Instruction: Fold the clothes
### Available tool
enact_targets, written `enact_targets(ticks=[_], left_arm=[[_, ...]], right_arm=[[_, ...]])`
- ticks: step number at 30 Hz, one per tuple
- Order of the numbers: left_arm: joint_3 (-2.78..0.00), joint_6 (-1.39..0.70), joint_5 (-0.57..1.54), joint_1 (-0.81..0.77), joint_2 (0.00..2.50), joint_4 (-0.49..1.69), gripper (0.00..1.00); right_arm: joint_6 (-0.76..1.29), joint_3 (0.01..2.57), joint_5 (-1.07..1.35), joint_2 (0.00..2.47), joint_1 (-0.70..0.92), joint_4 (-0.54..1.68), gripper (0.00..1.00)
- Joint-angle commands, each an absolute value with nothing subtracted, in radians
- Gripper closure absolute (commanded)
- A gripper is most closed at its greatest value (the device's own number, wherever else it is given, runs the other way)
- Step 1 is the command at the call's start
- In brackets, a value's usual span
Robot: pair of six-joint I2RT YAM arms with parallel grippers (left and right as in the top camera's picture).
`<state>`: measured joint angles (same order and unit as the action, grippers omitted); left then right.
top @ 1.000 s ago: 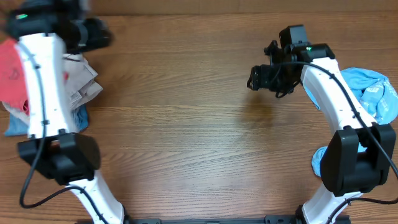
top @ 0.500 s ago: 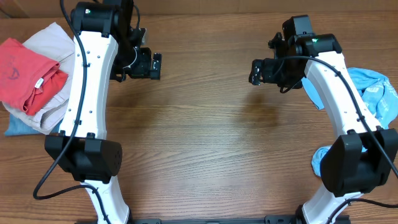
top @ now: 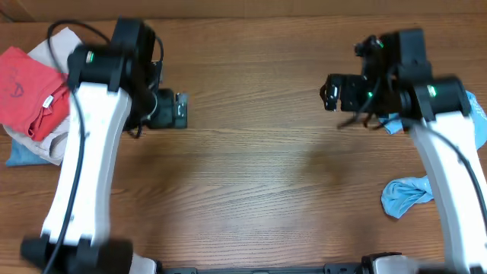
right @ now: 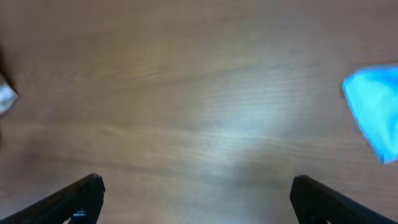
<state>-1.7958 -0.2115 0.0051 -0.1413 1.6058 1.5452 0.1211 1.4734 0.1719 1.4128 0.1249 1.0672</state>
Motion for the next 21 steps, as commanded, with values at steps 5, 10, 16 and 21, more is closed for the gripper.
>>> enact_targets(ticks=[5, 10, 16, 21], left_arm=[[-1.399, -0.204, -0.073, -0.151, 1.08, 1.196, 0.0], [-1.188, -0.206, -0.156, -0.15, 0.833, 1.037, 0.0], [-1.106, -0.206, -0.215, -0.15, 0.744, 1.004, 0.0], [-1.106, -0.206, -0.216, -0.15, 0.746, 1.064, 0.0]], right_arm=[[0.189, 1.053, 0.098, 1.032, 0.123, 0.825, 0.0], [0.263, 0.887, -0.046, 0.849, 0.123, 0.754, 0.0], [0.263, 0.869, -0.047, 0.825, 0.123, 0.852, 0.0], [0.263, 0.869, -0.047, 0.859, 0.123, 0.881, 0.0]])
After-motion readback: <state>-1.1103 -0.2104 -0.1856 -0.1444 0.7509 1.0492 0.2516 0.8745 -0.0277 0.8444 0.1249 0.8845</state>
